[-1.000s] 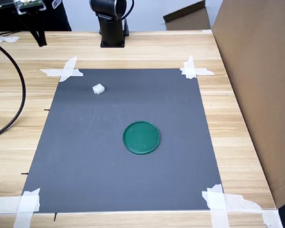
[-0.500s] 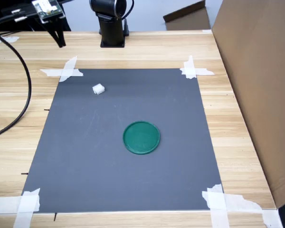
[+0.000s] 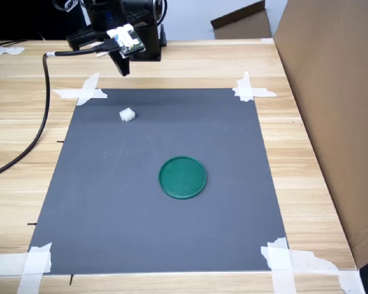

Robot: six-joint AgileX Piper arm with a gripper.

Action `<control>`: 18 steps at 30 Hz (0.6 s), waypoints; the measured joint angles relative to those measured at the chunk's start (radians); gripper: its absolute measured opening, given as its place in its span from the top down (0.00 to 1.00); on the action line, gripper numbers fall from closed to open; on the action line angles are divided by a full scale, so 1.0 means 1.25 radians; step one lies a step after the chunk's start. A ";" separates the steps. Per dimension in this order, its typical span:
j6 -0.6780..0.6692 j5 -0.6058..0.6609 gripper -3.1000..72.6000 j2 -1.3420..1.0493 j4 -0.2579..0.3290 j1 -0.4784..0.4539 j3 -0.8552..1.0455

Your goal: Grasp a white terminal and put it in the green lid.

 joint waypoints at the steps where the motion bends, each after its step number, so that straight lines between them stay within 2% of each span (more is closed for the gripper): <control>1: -0.014 0.007 1.00 -0.007 0.000 0.000 0.004; 6: -0.084 0.068 0.99 -0.055 0.002 0.000 0.013; 9: -0.130 0.067 0.92 -0.091 -0.001 0.000 0.013; 10: -0.132 0.062 0.86 -0.093 -0.001 0.000 0.013; 14: -0.120 0.054 0.75 -0.089 0.009 0.000 0.013; 15: -0.095 0.052 0.64 -0.080 0.024 0.000 0.013; 16: -0.031 0.030 0.46 -0.062 0.042 0.000 0.013; 18: -0.003 0.012 0.38 -0.056 0.037 0.000 0.013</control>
